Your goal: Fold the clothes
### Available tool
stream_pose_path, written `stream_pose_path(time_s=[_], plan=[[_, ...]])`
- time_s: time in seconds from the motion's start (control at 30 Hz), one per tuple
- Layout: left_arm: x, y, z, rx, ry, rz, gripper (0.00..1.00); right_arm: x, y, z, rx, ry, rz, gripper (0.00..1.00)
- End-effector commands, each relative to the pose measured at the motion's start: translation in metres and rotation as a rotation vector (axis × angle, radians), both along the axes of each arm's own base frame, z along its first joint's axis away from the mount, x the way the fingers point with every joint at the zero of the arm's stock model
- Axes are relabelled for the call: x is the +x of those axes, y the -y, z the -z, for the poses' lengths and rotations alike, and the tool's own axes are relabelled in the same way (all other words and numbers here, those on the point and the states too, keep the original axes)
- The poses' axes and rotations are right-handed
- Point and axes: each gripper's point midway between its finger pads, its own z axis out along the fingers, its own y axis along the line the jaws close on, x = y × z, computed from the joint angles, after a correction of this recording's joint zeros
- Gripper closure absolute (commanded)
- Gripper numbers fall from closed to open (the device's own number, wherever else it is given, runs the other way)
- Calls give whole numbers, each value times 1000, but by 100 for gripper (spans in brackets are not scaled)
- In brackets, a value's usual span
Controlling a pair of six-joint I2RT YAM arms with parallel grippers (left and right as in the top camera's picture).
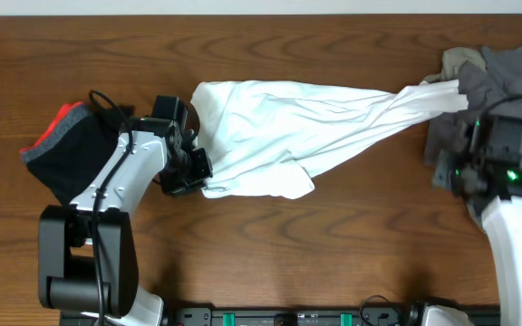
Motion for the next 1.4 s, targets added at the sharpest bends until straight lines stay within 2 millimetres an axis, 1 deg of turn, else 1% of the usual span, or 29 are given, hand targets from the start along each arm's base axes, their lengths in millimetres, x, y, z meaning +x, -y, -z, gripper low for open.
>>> stream_pose_path(time_s=[0.0, 0.1, 0.17, 0.23, 0.47, 0.73, 0.8, 0.83, 0.87, 0.93, 0.97, 1.03, 1.1, 1.13, 1.17, 1.2, 1.23, 1.3, 1.33, 1.37], plan=[[-1, -6, 3, 35, 1, 19, 94, 28, -7, 13, 55, 31, -62, 99], [-1, -6, 3, 35, 2, 19, 94, 55, -5, 25, 42, 73, -107, 99], [-1, -6, 3, 35, 2, 19, 94, 67, -7, 35, 39, 84, -150, 98], [-1, -6, 3, 35, 3, 19, 94, 74, -5, 46, 31, 75, -161, 96], [1, -6, 3, 34, 10, 19, 94, 90, 8, 93, -9, 27, -159, 98], [1, -6, 3, 34, 9, 18, 94, 105, 54, 143, -123, 8, -52, 99], [0, -6, 3, 34, 7, 18, 94, 105, 74, 154, -177, 5, 0, 97], [0, -6, 3, 34, 6, 18, 94, 105, 88, 158, -215, 7, 37, 96], [0, -6, 3, 34, 5, 18, 94, 105, 95, 159, -232, 9, 56, 96], [-1, -6, 3, 34, 3, 18, 94, 105, 119, 157, -279, 29, 118, 94], [-1, -6, 3, 34, 3, 18, 94, 104, 131, 154, -296, 44, 150, 94], [-1, -6, 3, 34, 3, 18, 94, 103, 156, 144, -317, 79, 213, 89], [0, -6, 3, 34, 6, 18, 94, 100, 181, 136, -326, 96, 268, 86], [0, -6, 3, 34, 7, 18, 94, 98, 192, 132, -321, 102, 299, 85], [1, -6, 3, 33, 10, 18, 94, 97, 199, 129, -308, 105, 309, 84], [1, -6, 3, 33, 11, 18, 94, 98, 203, 128, -279, 110, 309, 81], [2, -6, 3, 33, 13, 18, 94, 99, 204, 127, -247, 114, 300, 73], [3, -6, 3, 33, 17, 18, 94, 106, 196, 127, -163, 137, 259, 57], [3, -6, 3, 33, 17, 18, 94, 110, 190, 127, -126, 152, 235, 54], [3, -6, 3, 33, 18, 18, 93, 114, 183, 127, -89, 167, 209, 53]])
